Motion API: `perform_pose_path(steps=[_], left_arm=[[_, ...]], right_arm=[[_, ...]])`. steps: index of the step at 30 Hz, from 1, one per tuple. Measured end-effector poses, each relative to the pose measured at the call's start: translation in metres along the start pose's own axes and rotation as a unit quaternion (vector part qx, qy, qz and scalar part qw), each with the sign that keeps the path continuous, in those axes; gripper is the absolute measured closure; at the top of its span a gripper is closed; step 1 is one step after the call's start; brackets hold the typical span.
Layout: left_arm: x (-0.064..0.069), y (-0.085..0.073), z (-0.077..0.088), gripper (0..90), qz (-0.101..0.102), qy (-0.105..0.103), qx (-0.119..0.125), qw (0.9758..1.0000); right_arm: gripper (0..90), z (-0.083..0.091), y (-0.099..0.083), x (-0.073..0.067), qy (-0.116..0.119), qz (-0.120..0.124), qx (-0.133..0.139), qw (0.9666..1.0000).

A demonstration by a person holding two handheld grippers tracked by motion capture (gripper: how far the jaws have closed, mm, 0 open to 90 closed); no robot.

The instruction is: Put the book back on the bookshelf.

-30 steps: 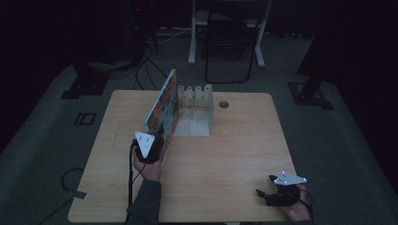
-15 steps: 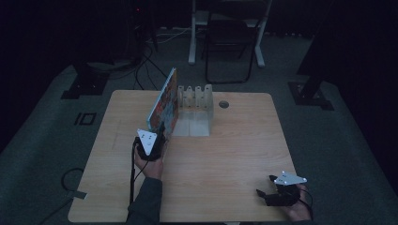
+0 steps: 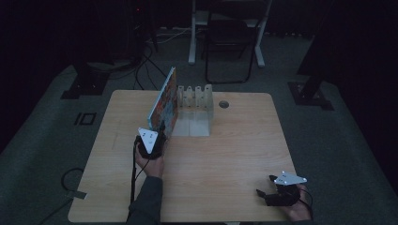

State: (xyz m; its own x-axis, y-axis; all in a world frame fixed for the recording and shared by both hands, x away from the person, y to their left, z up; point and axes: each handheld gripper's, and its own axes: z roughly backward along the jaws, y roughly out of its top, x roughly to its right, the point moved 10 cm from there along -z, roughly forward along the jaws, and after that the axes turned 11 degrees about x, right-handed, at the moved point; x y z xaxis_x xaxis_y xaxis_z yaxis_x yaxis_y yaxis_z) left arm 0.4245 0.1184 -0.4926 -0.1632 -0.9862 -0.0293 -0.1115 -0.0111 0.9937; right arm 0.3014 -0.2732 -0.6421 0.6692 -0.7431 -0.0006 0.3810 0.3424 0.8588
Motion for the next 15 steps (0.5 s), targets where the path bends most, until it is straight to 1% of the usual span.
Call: perform_pose_path(steps=[4, 8, 14, 15], left_arm=[[0.0003, -0.0004, -0.0016, 81.0, 0.0, 0.003, 0.001, 1.0], [0.0, -0.0003, -0.0031, 81.0, 0.004, 0.004, 0.002, 1.0], [-0.0012, 0.0017, -0.0059, 81.0, 0.015, 0.013, 0.007, 0.9998], [-0.0014, 0.0024, -0.0064, 81.0, 0.015, 0.014, 0.008, 0.9998]], right_arm=[[16.0, 0.0, 0.0, 0.0, 0.0, 0.0, 0.0, 1.0], [15.9, 0.0, 0.0, 0.0, 0.0, 0.0, 0.0, 1.0], [15.8, -0.0001, 0.0, -0.0001, 0.001, 0.0, 0.0, 1.0], [15.7, -0.0001, 0.0, 0.0, 0.001, 0.001, 0.0, 1.0]])
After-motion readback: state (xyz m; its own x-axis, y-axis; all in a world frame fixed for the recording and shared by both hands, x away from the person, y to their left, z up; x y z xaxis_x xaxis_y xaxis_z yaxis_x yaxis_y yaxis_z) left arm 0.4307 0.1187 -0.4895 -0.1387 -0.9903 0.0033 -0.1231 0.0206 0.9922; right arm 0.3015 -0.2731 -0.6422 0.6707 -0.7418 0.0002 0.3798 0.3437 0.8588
